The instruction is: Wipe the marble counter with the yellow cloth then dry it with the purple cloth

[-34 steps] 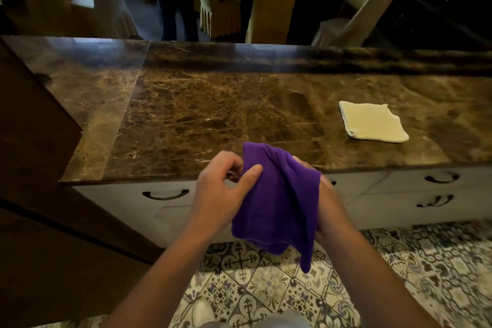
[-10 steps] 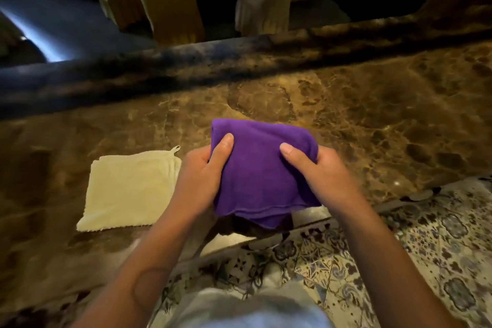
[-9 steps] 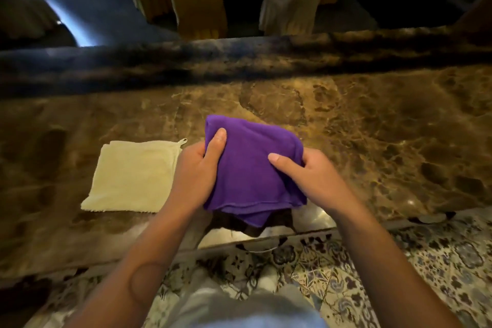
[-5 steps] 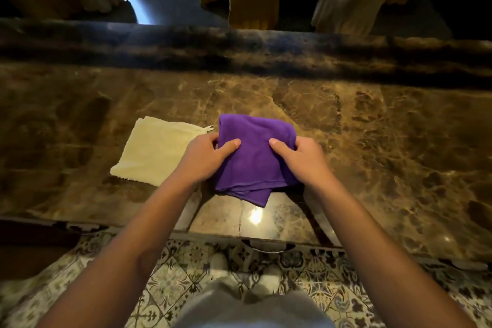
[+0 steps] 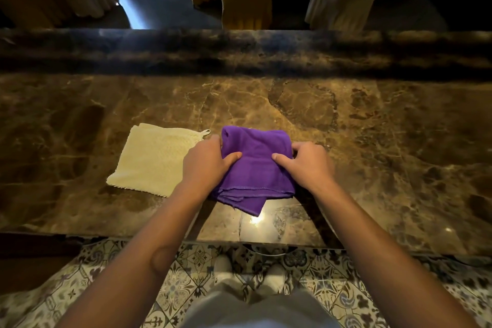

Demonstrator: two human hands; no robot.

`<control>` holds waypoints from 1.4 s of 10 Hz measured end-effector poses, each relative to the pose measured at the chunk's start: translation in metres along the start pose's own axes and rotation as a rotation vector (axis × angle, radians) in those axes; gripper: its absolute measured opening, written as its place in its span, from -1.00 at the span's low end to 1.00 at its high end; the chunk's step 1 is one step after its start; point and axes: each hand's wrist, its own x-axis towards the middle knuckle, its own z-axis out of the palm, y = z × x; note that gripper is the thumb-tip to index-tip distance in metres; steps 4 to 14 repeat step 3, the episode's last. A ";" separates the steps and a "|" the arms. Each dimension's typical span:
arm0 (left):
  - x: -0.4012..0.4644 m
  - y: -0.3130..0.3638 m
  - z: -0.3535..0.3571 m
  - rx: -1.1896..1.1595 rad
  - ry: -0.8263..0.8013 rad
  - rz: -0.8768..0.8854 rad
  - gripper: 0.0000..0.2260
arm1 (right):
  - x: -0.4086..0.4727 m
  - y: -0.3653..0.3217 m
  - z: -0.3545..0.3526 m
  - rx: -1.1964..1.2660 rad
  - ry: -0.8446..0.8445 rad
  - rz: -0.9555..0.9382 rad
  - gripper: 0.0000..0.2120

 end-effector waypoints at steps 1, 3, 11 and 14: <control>-0.002 0.002 -0.002 0.016 0.001 0.029 -0.63 | 0.000 -0.002 0.000 -0.042 -0.008 0.002 -0.55; -0.022 -0.004 -0.015 0.094 0.123 0.045 -0.59 | -0.016 0.000 -0.011 0.005 0.189 -0.015 -0.68; -0.022 -0.004 -0.015 0.094 0.123 0.045 -0.59 | -0.016 0.000 -0.011 0.005 0.189 -0.015 -0.68; -0.022 -0.004 -0.015 0.094 0.123 0.045 -0.59 | -0.016 0.000 -0.011 0.005 0.189 -0.015 -0.68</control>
